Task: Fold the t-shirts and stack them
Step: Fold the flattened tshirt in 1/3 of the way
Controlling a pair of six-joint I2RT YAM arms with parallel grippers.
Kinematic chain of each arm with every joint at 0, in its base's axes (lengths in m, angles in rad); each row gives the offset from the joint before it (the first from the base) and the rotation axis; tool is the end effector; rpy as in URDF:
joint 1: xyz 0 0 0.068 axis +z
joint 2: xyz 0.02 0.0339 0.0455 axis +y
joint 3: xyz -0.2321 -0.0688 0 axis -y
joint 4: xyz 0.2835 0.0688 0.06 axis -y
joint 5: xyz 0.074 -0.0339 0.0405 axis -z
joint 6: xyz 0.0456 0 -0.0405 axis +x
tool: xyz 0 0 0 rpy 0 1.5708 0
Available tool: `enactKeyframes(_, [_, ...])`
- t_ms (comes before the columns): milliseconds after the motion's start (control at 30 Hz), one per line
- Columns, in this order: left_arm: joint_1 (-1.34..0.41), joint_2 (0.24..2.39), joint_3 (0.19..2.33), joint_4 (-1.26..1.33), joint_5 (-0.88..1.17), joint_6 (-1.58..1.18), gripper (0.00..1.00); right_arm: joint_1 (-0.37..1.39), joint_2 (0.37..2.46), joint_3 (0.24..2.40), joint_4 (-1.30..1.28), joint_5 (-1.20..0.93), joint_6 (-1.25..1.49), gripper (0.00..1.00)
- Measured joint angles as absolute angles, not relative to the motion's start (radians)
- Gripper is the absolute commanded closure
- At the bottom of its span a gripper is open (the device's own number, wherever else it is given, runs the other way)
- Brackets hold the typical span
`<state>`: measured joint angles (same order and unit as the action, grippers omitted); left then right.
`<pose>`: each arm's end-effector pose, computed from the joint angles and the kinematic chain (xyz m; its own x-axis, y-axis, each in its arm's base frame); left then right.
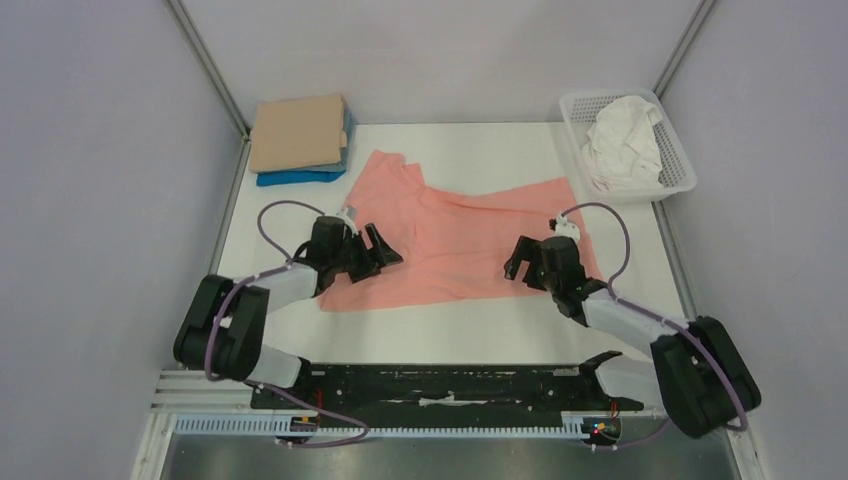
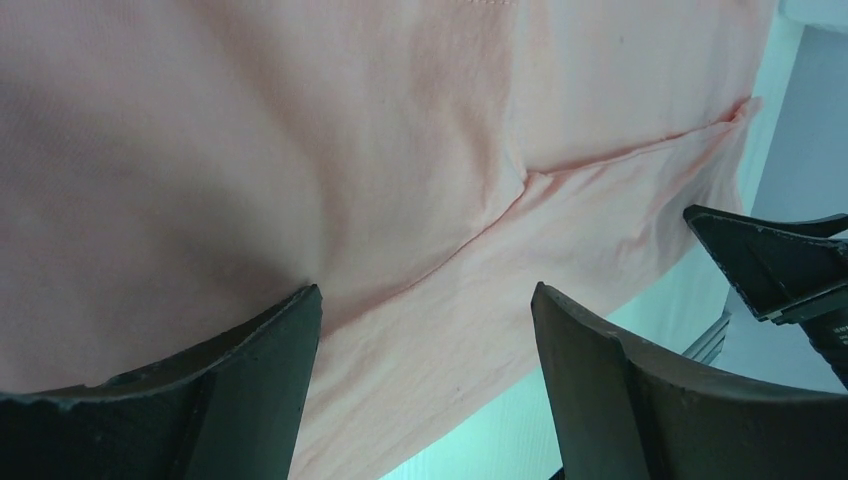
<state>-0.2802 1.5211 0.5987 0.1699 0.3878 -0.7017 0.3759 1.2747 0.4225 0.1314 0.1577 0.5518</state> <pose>0.2954 -0.1029 0.0762 -0.8381 -0.3806 -0.3907 -0.0258 0.7432 -0.6686 0.2570 0.0937 0.0830 -0.6553 0.2979 -0.6941 0.1065 0.9462 0.3056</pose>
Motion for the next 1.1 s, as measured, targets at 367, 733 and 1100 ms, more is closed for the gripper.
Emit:
enactKeyframes(367, [-0.302,1.048,0.295,0.017,0.308,-0.770,0.14,0.538,0.737,0.154,-0.044,0.123,0.751,0.02])
enactKeyframes(733, [-0.305,0.723,0.233,-0.246,0.261,-0.784,0.14,0.620,0.615,0.187,-0.269,0.117,0.810,0.02])
enactKeyframes(1100, [-0.305,0.795,0.571,-0.351,0.203,-0.782,0.14,0.624,0.715,0.504,-0.349,0.254,0.706,0.02])
